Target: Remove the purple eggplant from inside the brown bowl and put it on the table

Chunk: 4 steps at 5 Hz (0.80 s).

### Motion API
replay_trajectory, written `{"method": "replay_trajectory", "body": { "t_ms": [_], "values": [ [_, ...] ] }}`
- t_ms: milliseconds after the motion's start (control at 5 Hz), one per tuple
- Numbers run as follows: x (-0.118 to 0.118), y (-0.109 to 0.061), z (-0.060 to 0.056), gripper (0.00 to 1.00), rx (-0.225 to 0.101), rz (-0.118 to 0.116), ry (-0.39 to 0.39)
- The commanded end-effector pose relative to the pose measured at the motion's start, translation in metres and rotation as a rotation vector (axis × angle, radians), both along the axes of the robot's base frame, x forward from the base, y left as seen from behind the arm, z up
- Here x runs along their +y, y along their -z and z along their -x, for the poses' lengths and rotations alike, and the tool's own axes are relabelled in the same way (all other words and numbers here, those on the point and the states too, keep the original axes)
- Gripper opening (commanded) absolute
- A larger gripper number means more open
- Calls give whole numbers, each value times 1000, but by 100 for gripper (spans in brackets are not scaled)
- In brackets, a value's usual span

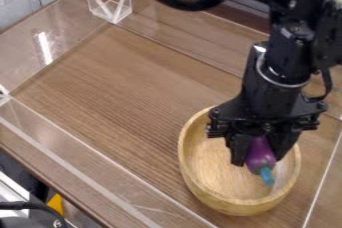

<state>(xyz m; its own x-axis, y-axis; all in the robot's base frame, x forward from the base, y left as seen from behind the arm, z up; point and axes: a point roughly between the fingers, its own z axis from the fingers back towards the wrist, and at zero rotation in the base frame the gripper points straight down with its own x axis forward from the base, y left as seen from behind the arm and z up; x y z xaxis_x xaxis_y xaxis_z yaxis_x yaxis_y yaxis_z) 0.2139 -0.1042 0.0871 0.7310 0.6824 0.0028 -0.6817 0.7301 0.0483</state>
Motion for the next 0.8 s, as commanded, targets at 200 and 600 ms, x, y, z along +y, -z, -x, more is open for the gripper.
{"method": "replay_trajectory", "body": {
  "t_ms": [200, 600],
  "values": [
    [4, -36, -1, 0, -65, 27, -27],
    [15, -41, 3, 0, -73, 25, 38]
  ]
}}
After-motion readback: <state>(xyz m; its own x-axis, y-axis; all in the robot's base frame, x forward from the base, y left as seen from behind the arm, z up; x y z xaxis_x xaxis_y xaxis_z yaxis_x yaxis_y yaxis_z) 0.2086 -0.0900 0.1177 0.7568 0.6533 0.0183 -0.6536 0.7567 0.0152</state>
